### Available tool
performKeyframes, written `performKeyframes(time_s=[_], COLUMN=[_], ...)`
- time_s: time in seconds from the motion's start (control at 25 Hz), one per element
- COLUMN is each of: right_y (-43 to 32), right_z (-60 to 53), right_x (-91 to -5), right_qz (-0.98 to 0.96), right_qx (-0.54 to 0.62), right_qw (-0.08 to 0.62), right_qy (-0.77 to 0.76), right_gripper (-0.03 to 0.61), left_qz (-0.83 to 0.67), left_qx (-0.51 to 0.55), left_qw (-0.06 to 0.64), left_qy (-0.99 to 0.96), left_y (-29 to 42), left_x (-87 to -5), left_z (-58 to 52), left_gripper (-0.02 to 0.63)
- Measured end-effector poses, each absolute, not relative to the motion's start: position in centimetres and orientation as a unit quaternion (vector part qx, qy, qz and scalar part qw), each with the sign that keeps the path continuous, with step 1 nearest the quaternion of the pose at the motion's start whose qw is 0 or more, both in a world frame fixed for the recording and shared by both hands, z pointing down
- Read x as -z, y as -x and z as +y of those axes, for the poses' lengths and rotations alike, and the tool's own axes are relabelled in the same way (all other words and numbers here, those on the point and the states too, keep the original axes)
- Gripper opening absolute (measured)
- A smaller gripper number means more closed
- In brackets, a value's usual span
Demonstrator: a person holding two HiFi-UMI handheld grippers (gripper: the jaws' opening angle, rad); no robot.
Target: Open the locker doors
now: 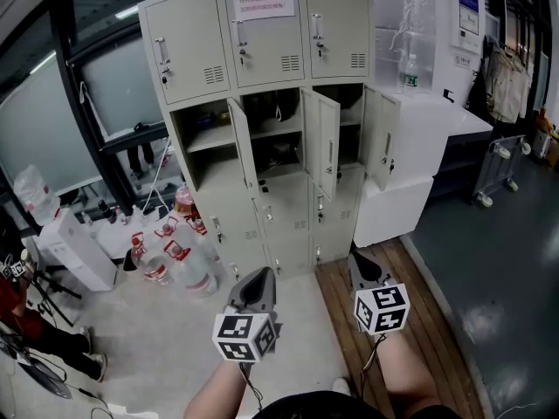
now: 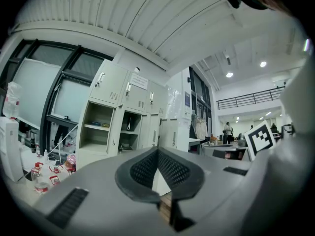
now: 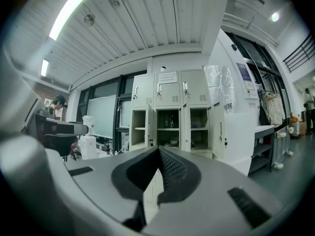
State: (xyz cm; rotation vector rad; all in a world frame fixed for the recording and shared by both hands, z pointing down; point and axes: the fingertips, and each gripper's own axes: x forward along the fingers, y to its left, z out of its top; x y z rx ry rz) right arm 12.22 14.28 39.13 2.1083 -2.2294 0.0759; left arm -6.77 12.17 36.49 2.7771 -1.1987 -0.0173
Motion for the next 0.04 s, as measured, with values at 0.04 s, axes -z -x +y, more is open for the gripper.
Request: performKeyframes(time_s=[0.04], right_y=[-12.29], right_z=[14.34], right_x=[-39.15], right_qz=[-0.726], right_qx=[-0.024], right_qw=[0.036], right_qy=[-0.686], right_gripper=[0.000], left_qz=[-0.395], left_qx=[0.006], left_qw=[0.058], left_qy=[-0.917], left_y=[6.66], left_x=[-36.50], left_z=[12.25], left_gripper=[0.000])
